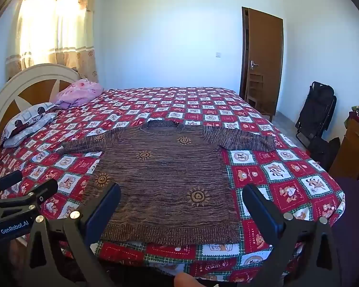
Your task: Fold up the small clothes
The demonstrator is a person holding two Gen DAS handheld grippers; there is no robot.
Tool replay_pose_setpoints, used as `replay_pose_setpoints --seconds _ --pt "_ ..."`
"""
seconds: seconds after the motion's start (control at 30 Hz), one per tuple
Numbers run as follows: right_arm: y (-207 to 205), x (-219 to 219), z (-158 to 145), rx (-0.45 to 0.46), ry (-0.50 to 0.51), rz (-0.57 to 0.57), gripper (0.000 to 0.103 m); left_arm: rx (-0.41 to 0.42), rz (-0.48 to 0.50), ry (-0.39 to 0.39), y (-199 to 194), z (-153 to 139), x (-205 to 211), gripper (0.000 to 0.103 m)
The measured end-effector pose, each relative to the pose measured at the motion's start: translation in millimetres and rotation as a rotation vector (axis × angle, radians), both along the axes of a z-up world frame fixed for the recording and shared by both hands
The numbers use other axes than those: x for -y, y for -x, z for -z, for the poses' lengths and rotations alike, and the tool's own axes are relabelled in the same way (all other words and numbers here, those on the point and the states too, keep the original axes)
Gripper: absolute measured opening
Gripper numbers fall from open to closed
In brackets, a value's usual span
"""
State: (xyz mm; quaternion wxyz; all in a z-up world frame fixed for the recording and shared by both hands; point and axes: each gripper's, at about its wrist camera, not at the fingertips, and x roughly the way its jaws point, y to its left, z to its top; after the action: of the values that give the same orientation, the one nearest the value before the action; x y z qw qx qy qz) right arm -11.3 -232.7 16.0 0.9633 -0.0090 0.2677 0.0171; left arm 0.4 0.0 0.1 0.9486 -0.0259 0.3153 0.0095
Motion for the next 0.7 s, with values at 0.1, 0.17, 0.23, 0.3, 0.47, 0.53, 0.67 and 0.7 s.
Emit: replay_pose_setpoints --seconds 0.1,0.17,0.23,0.3,0.47,0.53,0.67,0.7 --pt "-0.4 0.5 0.9 0.000 0.001 0.000 0.102 0.002 -0.004 -0.010 -1.6 -0.2 -0.3 0.103" --pt "-0.3 0.8 1.1 0.005 0.002 0.000 0.102 0.015 0.000 -0.019 1.5 1.9 3.1 0.103" --pt "-0.4 0.9 1.4 0.004 0.000 -0.002 0.102 0.011 -0.001 -0.017 0.1 2.2 3.9 0.103" --pt "-0.7 0.0 1.3 0.003 0.003 -0.003 0.102 0.010 0.001 -0.016 0.6 3.6 1.3 0.103" --pt "-2.2 0.1 1.5 0.001 0.002 -0.003 0.102 0.021 0.010 -0.022 2.0 2.2 -0.4 0.103" --pt "-2.6 0.6 2.1 0.000 0.000 -0.003 0.102 0.024 0.008 -0.023 2.3 1.5 -0.9 0.103" --pt "-2.5 -0.3 5.5 -0.005 -0.002 -0.002 0.102 0.023 0.009 -0.025 2.5 1.1 0.6 0.103" --pt "-4.0 -0.9 7.4 -0.007 -0.003 -0.003 0.102 0.023 0.010 -0.025 2.4 1.1 0.7 0.103"
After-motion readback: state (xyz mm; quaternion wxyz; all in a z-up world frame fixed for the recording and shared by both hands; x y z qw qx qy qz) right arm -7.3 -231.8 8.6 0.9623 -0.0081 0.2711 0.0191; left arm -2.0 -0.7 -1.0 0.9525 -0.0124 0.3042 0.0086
